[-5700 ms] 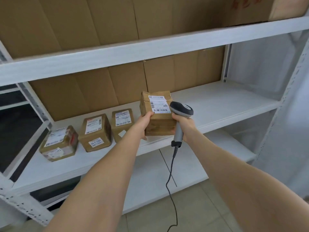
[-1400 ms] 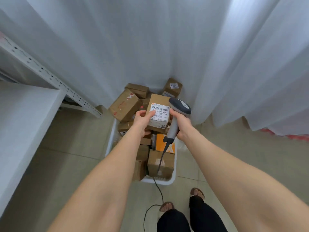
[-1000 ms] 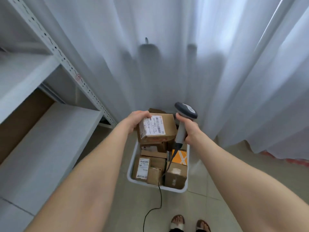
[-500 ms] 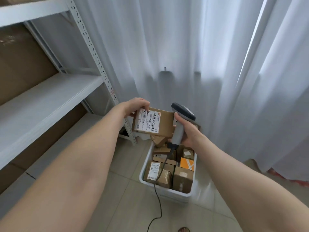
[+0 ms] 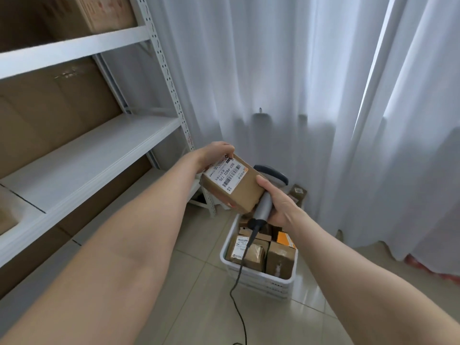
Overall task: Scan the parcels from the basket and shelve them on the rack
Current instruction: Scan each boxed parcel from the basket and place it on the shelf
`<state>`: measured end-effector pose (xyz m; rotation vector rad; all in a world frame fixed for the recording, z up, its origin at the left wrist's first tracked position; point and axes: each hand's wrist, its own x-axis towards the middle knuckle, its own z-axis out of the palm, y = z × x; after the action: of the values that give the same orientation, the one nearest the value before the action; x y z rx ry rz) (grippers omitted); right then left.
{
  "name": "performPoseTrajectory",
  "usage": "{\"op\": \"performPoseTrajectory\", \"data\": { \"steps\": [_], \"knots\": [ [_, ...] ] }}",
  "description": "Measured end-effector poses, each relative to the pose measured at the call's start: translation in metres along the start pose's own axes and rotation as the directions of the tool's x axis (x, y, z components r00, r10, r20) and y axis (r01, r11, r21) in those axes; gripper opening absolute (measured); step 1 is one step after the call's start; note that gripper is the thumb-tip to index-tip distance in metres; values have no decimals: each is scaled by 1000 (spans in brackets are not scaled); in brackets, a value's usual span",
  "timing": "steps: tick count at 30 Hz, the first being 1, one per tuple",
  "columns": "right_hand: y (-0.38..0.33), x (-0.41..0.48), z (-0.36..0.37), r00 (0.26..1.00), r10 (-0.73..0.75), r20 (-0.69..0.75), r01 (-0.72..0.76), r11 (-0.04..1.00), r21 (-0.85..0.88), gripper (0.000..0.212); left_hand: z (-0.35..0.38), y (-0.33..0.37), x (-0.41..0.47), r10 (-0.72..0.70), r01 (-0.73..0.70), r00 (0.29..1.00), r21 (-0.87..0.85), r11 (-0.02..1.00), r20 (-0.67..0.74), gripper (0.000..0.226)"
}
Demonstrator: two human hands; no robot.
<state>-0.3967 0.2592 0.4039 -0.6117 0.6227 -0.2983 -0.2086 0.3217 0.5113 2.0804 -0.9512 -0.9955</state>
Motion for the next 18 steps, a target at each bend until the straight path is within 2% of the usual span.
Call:
{"op": "performPoseTrajectory", "data": {
  "steps": [2, 4, 6, 7, 9, 12, 14, 16, 18],
  "knots": [
    [7, -2, 18, 999, -11, -51, 15, 997, 81, 67, -4, -6, -6, 50, -55, 984, -28, 998, -169, 54],
    [13, -3, 35, 996, -21, -85, 33, 988, 152, 68, -10, -17, -14, 61, -104, 933, -102, 989, -354, 80],
    [18, -1, 51, 993, -44, -109, 67, 974, 216, 68, -16, -33, -28, -29, -74, 902, -221, 972, -430, 98],
    [21, 0, 60, 991, -57, -121, 86, 965, 249, 67, -18, -44, -35, -93, -29, 905, -276, 961, -416, 102],
    [29, 3, 79, 987, -74, -144, 116, 945, 306, 64, -19, -64, -46, -169, 56, 946, -373, 926, -278, 94],
    [46, 7, 112, 987, -103, -124, 137, 941, 309, 61, -15, -90, -58, -123, 71, 989, -461, 885, -85, 60],
    [57, 12, 129, 988, -106, -114, 137, 942, 306, 57, -18, -104, -60, -79, 16, 992, -537, 843, -94, 46],
    [67, 17, 142, 986, -114, -125, 144, 951, 275, 54, -30, -116, -62, -50, -38, 991, -606, 795, -127, 48],
    [75, 25, 150, 971, -160, -179, 189, 968, 162, 50, -46, -129, -62, -52, -71, 983, -625, 778, -177, 49]
  ]
}}
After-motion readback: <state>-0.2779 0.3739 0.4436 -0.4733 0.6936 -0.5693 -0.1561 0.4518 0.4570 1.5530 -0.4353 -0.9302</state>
